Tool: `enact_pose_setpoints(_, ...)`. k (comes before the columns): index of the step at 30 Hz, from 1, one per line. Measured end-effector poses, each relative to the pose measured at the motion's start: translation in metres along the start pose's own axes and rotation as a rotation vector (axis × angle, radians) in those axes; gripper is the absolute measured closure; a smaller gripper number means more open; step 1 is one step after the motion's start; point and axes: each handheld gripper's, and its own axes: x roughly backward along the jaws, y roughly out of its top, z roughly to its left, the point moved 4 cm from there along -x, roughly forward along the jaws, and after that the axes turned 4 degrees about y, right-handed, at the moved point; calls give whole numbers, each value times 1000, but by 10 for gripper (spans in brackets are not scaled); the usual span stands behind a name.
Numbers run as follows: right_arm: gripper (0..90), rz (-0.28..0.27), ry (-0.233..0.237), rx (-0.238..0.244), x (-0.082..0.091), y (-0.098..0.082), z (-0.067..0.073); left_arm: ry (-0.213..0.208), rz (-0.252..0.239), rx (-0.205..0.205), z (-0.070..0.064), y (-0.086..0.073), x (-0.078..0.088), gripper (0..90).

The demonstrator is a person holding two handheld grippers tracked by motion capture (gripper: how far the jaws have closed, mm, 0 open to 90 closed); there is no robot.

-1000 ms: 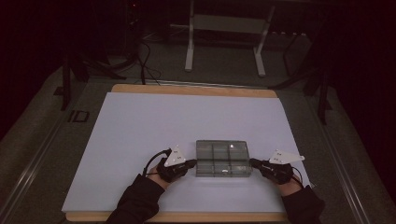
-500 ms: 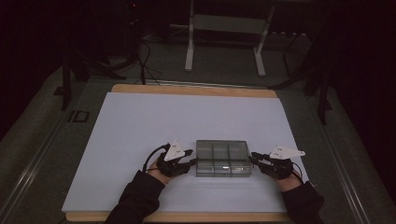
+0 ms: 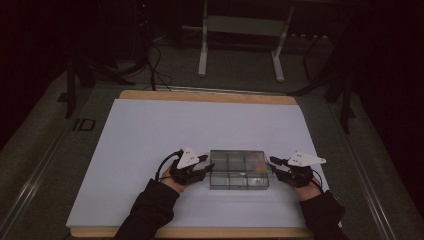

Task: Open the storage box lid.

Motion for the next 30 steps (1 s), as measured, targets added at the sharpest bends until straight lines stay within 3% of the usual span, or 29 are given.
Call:
enact_pose_setpoints(10, 664, -13, -14, 21, -9, 14, -4, 40, -39, -26, 6, 9, -4, 593)
enact_pose_setpoints(12, 701, -17, -20, 19, -10, 18, -5, 47, -46, -29, 7, 11, -5, 622)
enact_pose_setpoints(15, 734, -26, -36, 18, -11, 24, -7, 50, -49, -13, 12, 13, -9, 712)
enact_pose_setpoints(22, 755, -36, -43, 4, -11, 29, -11, 57, -54, -3, 16, 17, -15, 745)
enact_pose_setpoints(30, 784, -51, -57, -25, -14, 33, -17, 109, -85, 2, 18, 21, -21, 792)
